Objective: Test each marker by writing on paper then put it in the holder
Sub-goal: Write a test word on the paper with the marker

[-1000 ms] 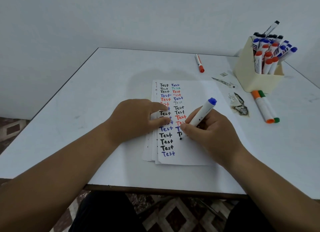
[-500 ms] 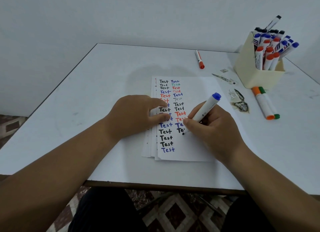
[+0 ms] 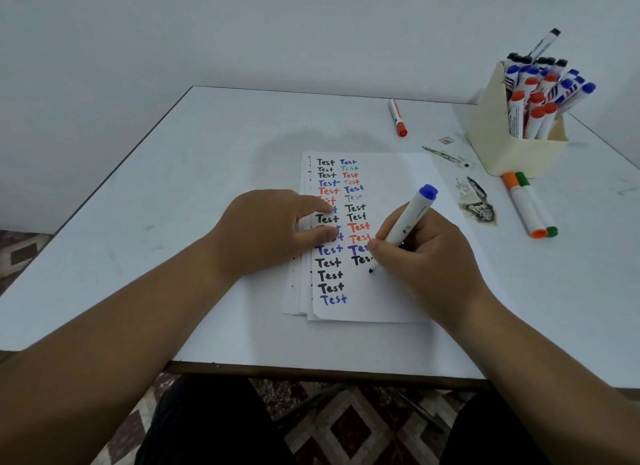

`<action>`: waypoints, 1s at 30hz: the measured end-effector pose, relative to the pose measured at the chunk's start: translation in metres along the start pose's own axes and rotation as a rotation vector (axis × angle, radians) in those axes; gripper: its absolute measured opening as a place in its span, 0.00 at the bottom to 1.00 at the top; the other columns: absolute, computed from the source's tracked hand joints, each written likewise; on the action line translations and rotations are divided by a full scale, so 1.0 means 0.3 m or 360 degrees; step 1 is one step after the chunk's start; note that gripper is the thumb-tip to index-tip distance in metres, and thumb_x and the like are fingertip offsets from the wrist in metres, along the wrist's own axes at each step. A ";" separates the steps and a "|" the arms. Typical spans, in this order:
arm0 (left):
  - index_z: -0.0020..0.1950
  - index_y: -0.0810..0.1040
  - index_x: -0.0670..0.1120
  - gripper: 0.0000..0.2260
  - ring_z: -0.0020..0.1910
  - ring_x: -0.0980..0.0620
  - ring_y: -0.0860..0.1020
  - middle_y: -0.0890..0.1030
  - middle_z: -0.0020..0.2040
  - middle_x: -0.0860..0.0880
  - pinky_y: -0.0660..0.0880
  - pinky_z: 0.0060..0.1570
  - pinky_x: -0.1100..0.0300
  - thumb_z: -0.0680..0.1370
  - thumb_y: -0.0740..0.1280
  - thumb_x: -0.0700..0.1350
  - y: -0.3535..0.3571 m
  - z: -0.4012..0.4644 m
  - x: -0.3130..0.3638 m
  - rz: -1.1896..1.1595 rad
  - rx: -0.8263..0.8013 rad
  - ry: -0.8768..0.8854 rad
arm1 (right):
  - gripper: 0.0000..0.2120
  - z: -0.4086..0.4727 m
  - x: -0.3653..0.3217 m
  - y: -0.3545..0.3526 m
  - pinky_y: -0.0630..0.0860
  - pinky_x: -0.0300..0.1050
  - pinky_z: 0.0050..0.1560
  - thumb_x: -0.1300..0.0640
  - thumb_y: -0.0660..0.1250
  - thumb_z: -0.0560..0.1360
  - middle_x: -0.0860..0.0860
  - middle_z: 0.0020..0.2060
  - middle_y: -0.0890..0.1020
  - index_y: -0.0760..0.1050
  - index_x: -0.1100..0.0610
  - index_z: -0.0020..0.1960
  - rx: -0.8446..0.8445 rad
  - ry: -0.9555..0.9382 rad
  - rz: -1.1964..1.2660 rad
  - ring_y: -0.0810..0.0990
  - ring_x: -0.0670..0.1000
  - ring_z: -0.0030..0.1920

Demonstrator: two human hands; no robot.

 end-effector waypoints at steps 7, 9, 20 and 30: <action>0.62 0.77 0.67 0.22 0.39 0.58 0.74 0.73 0.35 0.61 0.66 0.37 0.60 0.73 0.59 0.74 -0.001 -0.001 -0.001 0.0006 -0.0008 -0.0005 | 0.08 0.000 -0.001 0.001 0.73 0.32 0.35 0.62 0.73 0.73 0.49 0.34 0.81 0.77 0.54 0.38 0.0011 0.0016 0.0000 0.76 0.43 0.33; 0.62 0.77 0.67 0.22 0.39 0.58 0.74 0.72 0.35 0.61 0.66 0.38 0.59 0.74 0.59 0.74 0.000 0.000 -0.001 0.0003 -0.0013 -0.0006 | 0.08 -0.002 -0.001 0.000 0.73 0.32 0.34 0.63 0.72 0.73 0.49 0.33 0.81 0.77 0.55 0.38 0.0009 0.0020 -0.0006 0.76 0.42 0.32; 0.62 0.77 0.66 0.22 0.37 0.59 0.72 0.71 0.34 0.61 0.64 0.36 0.60 0.74 0.60 0.73 -0.003 -0.004 0.006 -0.0010 -0.0024 -0.0004 | 0.08 -0.001 0.000 -0.005 0.71 0.30 0.32 0.64 0.71 0.72 0.47 0.30 0.79 0.75 0.56 0.38 0.0045 0.0019 0.0017 0.75 0.40 0.30; 0.76 0.58 0.58 0.26 0.44 0.59 0.73 0.74 0.46 0.57 0.70 0.42 0.63 0.81 0.64 0.47 -0.028 -0.020 0.022 -0.0410 0.0090 0.0089 | 0.06 0.016 0.027 -0.020 0.76 0.37 0.41 0.61 0.75 0.74 0.49 0.38 0.83 0.79 0.54 0.45 0.0117 0.0008 0.0323 0.81 0.46 0.39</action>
Point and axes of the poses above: each hand's wrist, its own z-axis towards the middle knuckle, its own y-axis out of the palm, x = y × z, the point moved 5 cm from there along z, towards the middle knuckle
